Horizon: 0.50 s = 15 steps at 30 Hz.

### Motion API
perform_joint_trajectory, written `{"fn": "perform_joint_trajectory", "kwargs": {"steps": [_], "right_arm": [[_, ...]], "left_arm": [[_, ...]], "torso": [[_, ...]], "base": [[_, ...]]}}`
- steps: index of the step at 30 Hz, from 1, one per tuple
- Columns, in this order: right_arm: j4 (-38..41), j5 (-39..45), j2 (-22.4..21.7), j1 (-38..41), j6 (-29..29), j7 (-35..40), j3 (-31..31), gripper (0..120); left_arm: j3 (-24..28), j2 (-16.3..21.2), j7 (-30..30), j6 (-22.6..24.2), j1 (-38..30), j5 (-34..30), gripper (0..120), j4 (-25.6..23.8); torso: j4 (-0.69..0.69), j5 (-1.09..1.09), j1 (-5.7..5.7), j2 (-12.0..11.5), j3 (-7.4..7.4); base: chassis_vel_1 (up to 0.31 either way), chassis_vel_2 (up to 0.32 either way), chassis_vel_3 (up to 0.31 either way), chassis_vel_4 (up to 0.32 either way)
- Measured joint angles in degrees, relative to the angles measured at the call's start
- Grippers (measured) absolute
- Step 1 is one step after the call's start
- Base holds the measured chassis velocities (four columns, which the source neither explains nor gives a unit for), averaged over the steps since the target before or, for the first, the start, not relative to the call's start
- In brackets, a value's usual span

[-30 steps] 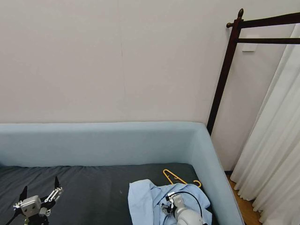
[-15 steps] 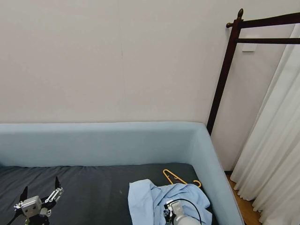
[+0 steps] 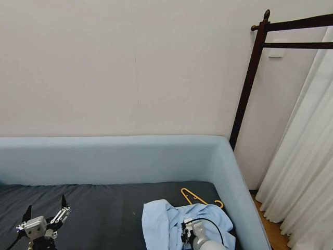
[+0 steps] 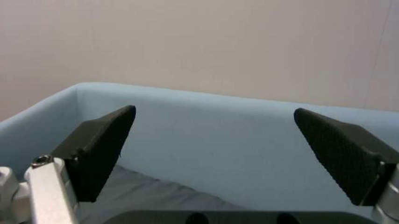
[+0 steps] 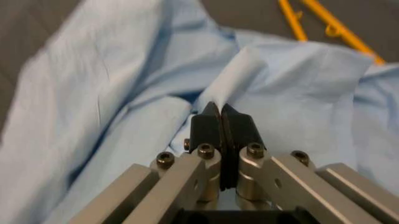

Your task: Pick up the clothes from the sofa and hang them on the clothes hanger.

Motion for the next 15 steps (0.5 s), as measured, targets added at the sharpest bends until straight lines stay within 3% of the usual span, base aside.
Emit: {"fn": "perform_joint_trajectory", "kwargs": {"steps": [2,5,11,15], "right_arm": [[3.43,3.39,-0.81,1.64,5.99,-0.82,2.0,0],[7.94,8.2,-1.55,5.0,9.95,-1.05,4.23,0],[15.04,18.82,-2.76,17.21,14.58,1.32,6.2,0],[14.83,21.34,-2.37,23.09,17.24,3.46,5.52,0]], "left_arm": [[-0.02,0.31,-0.1,-0.04,-0.09,-0.15,100,0.12],[-0.11,0.54,-0.19,-0.12,-0.23,-0.37,100,0.33],[-0.02,0.7,-0.23,-0.16,-0.7,-0.84,100,0.56],[0.2,0.67,-0.22,-0.15,-0.78,-0.86,100,0.57]], "torso": [[0.0,0.0,0.0,0.0,0.0],[0.0,0.0,0.0,0.0,0.0],[0.01,-0.01,0.0,0.0,0.0],[0.01,-0.01,0.0,0.0,0.0]], "base": [[0.0,0.0,0.0,0.0],[0.0,0.0,0.0,0.0],[0.0,0.0,0.0,0.0],[0.0,0.0,0.0,0.0]]}}
